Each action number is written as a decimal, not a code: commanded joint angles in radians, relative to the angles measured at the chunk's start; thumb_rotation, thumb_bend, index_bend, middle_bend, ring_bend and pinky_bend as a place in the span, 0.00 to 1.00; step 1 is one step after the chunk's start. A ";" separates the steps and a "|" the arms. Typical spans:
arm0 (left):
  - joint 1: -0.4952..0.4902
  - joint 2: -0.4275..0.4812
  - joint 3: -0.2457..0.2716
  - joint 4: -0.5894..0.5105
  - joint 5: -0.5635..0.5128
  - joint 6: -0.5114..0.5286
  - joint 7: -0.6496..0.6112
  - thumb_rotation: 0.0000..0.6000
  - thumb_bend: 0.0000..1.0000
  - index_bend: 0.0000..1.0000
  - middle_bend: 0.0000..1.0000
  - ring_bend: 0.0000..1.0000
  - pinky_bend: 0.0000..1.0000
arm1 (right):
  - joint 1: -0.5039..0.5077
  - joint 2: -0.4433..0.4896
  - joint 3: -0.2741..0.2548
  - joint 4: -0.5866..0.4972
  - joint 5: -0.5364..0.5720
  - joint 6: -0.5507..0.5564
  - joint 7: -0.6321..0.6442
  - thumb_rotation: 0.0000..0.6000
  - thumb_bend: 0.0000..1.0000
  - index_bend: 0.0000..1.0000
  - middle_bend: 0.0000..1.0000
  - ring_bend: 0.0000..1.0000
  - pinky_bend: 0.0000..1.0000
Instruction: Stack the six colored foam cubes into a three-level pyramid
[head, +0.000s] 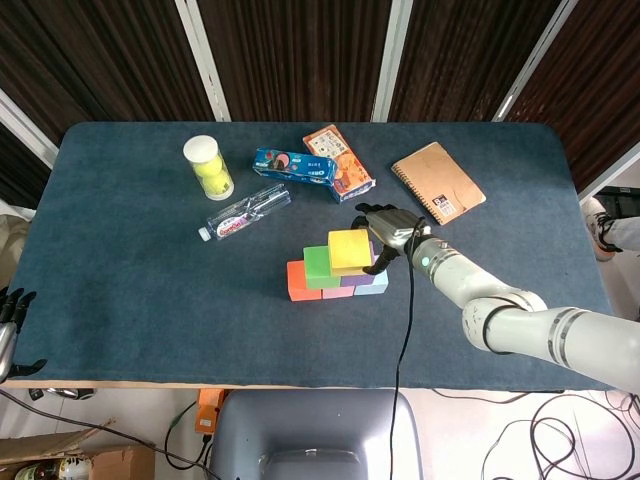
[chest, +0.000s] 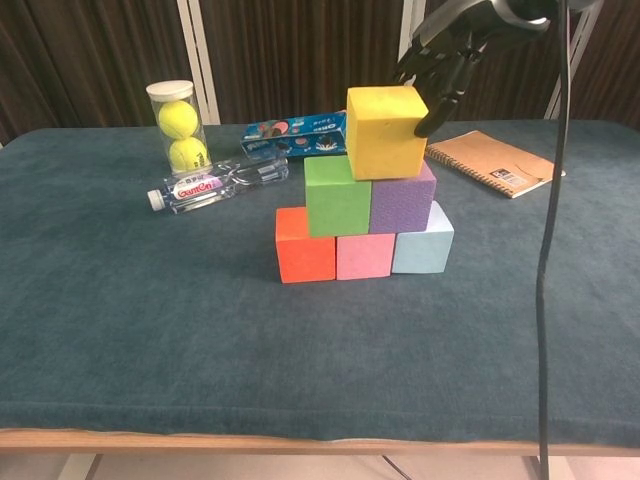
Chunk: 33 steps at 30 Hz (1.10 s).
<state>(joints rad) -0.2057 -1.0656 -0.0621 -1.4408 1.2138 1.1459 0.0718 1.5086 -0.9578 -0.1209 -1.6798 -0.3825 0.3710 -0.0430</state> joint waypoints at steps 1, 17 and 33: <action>0.000 0.000 0.000 0.000 0.000 0.000 0.000 1.00 0.12 0.03 0.00 0.00 0.11 | 0.001 -0.007 -0.004 0.005 -0.004 0.000 0.005 1.00 0.40 0.39 0.00 0.00 0.00; -0.001 0.001 0.000 0.001 -0.003 -0.004 -0.004 1.00 0.12 0.03 0.00 0.00 0.11 | 0.005 -0.020 -0.010 0.015 -0.022 -0.001 0.039 1.00 0.40 0.25 0.00 0.00 0.00; -0.002 0.001 0.000 0.001 -0.002 -0.004 -0.005 1.00 0.12 0.03 0.00 0.00 0.11 | 0.025 -0.014 -0.034 0.003 -0.018 -0.001 0.050 1.00 0.40 0.25 0.00 0.00 0.00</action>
<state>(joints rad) -0.2080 -1.0643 -0.0623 -1.4395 1.2116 1.1417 0.0672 1.5336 -0.9721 -0.1551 -1.6766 -0.4005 0.3702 0.0065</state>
